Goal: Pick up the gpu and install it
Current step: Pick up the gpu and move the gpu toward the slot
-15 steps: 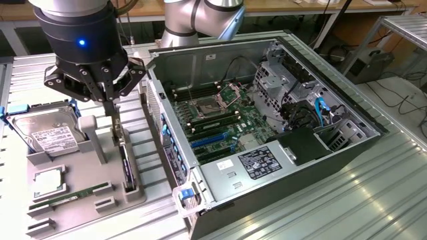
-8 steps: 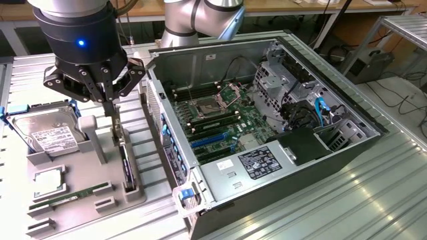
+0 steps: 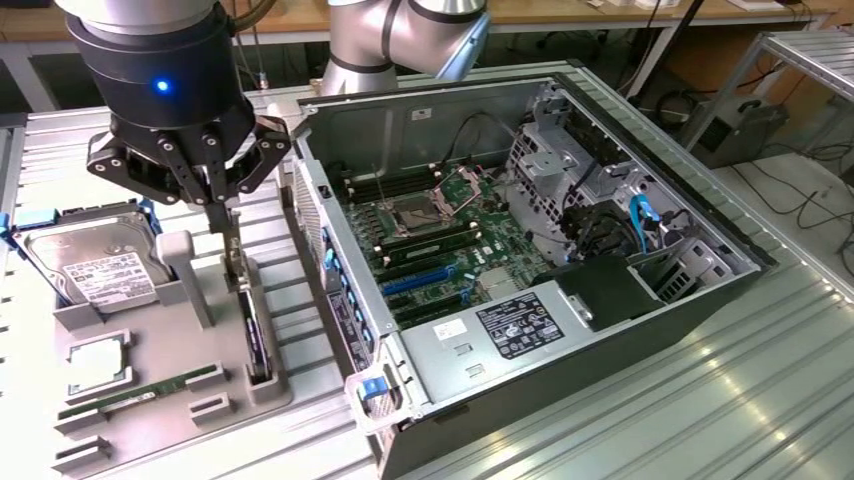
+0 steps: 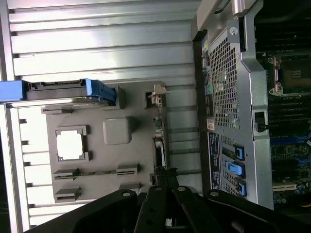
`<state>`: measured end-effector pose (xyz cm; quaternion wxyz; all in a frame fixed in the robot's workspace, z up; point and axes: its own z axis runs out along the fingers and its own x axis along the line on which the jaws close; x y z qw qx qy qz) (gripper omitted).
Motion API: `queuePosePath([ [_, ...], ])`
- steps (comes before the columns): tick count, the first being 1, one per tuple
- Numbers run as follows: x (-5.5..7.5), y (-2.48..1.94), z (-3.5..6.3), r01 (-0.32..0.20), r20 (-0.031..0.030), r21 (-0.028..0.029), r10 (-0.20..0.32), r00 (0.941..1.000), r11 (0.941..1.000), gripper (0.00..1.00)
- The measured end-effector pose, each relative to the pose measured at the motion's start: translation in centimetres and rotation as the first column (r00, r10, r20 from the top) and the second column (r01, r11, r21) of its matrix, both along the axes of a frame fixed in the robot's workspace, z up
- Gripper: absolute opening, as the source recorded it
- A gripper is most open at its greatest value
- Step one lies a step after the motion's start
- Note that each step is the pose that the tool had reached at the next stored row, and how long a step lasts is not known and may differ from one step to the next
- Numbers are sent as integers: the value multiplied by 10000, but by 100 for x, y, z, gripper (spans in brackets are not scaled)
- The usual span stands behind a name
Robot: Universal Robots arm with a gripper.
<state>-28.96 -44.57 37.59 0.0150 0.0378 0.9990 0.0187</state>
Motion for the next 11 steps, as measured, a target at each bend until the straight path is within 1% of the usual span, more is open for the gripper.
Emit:
queuePosePath([
  [3, -1, 0, -1, 0, 0, 0, 0, 10000, 10000, 30],
  [5, -2, -10, -41, 0, 0, 0, 0, 10000, 10000, 42],
  [7, -2, -32, -82, 0, -1, -1, 0, 10000, 10000, 42],
  [11, -2, -123, -201, 0, -1, -1, 0, 10000, 10000, 42],
])
